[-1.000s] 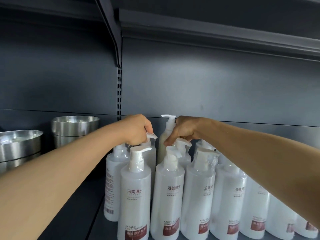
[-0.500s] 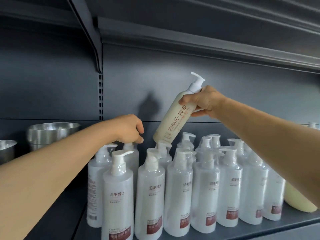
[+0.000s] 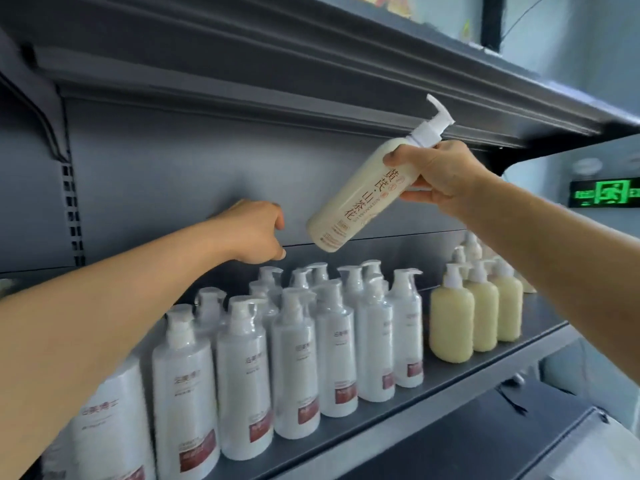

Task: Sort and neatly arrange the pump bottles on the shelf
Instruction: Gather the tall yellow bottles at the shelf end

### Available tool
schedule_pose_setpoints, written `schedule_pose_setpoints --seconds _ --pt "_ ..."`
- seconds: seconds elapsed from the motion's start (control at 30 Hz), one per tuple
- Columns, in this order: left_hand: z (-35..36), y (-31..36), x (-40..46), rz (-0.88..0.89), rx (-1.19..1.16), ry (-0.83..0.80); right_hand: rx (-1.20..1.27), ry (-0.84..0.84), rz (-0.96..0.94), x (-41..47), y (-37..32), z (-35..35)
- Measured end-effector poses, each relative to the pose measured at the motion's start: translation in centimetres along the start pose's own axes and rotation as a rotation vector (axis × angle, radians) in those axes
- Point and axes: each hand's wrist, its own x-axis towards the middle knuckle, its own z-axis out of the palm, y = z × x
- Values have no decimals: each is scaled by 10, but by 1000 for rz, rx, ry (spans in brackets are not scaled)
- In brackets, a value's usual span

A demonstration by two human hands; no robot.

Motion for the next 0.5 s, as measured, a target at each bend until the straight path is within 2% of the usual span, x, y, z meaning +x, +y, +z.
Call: schedule_pose_setpoints --seconds 0.23,0.5 --pt "26 102 6 192 -17 29 -101 131 39 -12 12 -108" --pt "91 227 14 263 -138 -45 -278 180 85 -12 48 -240"
